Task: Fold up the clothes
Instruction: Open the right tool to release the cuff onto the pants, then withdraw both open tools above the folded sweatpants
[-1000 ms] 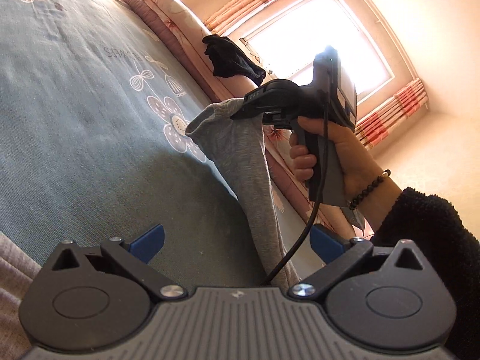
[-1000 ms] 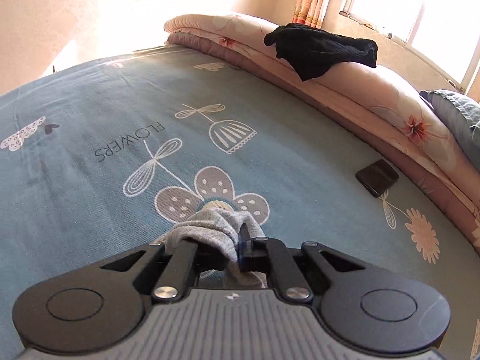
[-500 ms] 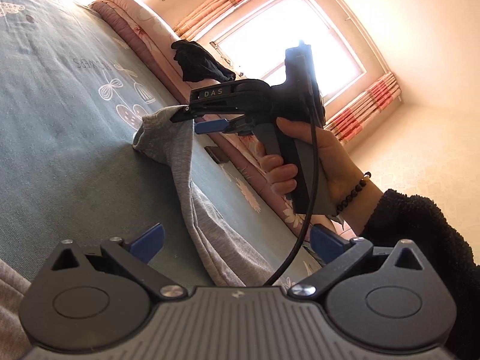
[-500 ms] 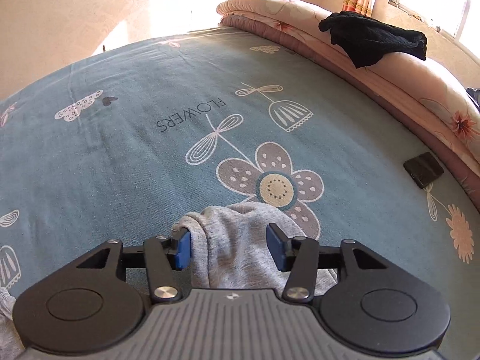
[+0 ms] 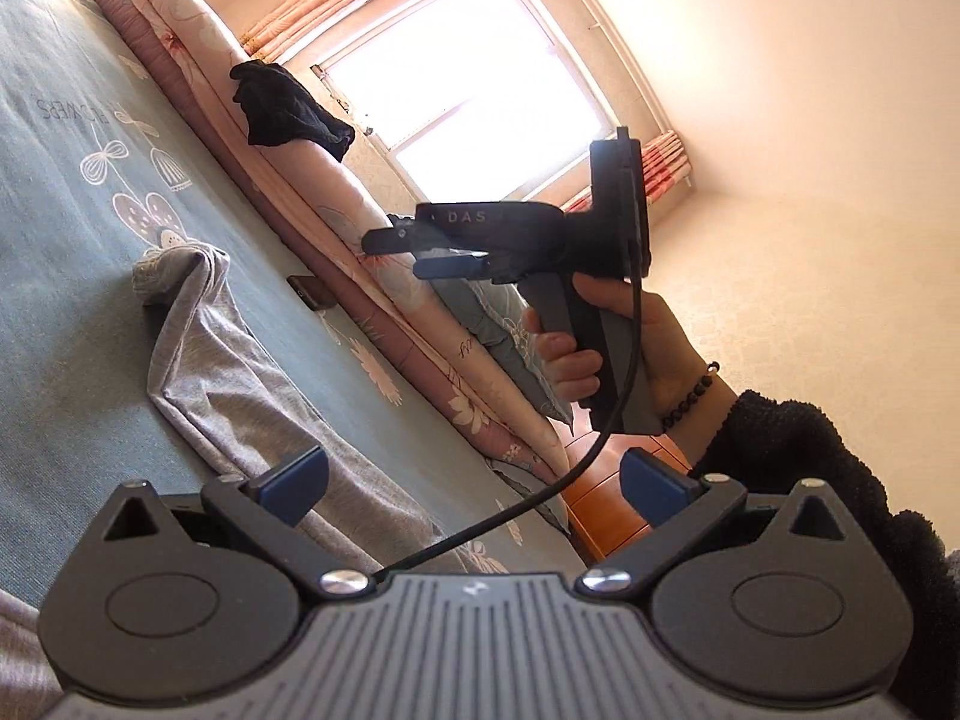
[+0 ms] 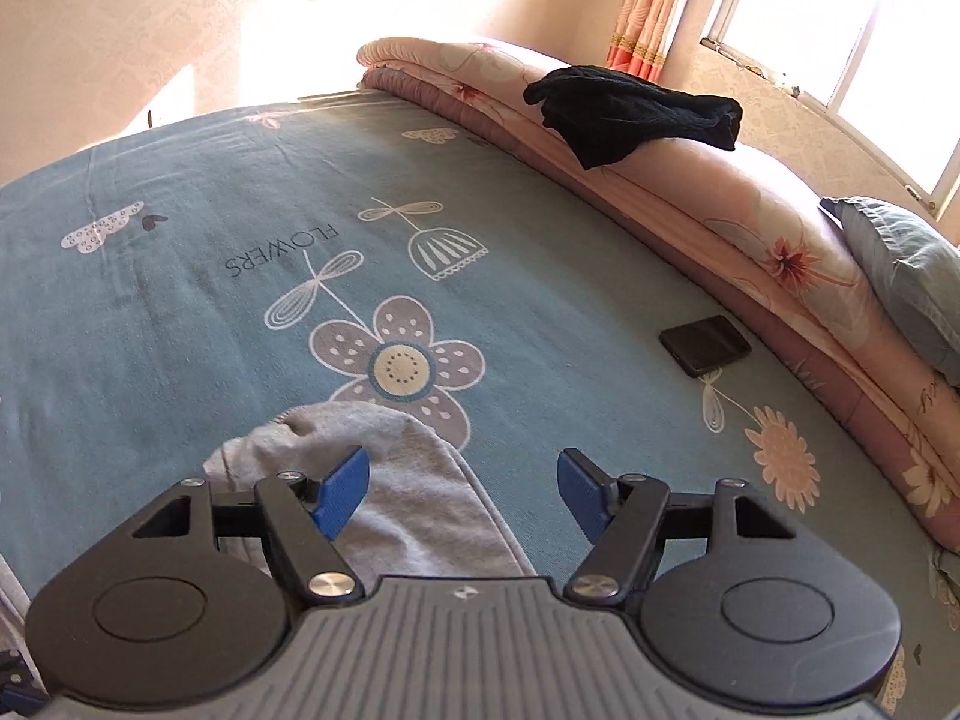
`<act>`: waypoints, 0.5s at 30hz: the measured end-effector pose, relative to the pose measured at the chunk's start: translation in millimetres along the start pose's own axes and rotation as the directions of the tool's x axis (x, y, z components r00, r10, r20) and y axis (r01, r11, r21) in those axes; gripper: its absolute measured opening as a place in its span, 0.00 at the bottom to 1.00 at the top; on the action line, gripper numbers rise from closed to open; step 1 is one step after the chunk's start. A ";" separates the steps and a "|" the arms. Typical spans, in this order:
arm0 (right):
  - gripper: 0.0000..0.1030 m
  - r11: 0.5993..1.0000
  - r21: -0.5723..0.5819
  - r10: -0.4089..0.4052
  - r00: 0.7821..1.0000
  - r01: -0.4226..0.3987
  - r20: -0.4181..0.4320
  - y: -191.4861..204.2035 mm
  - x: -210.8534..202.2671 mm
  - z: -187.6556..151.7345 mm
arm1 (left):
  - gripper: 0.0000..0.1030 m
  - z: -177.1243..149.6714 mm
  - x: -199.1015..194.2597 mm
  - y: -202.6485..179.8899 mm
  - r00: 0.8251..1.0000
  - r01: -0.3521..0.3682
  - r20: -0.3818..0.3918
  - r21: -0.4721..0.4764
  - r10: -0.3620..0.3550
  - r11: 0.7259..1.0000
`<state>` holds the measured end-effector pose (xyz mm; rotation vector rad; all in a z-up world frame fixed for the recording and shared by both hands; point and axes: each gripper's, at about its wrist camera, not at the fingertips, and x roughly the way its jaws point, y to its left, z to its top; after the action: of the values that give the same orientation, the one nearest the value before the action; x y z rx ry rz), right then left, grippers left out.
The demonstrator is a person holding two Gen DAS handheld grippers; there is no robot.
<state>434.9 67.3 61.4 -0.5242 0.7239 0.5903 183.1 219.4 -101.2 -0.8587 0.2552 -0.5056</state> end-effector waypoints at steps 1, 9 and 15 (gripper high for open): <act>0.72 0.999 -0.001 -0.041 0.999 0.041 -0.013 -9.7 -5.6 -8.0 | 0.99 -0.3 -0.6 0.2 1.000 0.016 -0.001 -0.008 -0.016 1.000; 0.72 0.943 0.070 -0.312 0.938 0.325 -0.149 -100.4 -73.4 -104.9 | 0.99 -8.2 7.0 -4.0 0.999 -0.039 -0.033 0.013 0.040 0.999; 0.72 0.868 0.243 -0.382 0.895 0.433 -0.231 -138.3 -143.1 -217.6 | 0.99 -21.9 27.4 -15.3 0.968 -0.232 -0.068 0.137 0.243 0.963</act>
<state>340.7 -212.2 60.2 -0.4422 0.8206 0.0340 192.5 182.4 -103.7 -0.6713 0.3945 -0.3297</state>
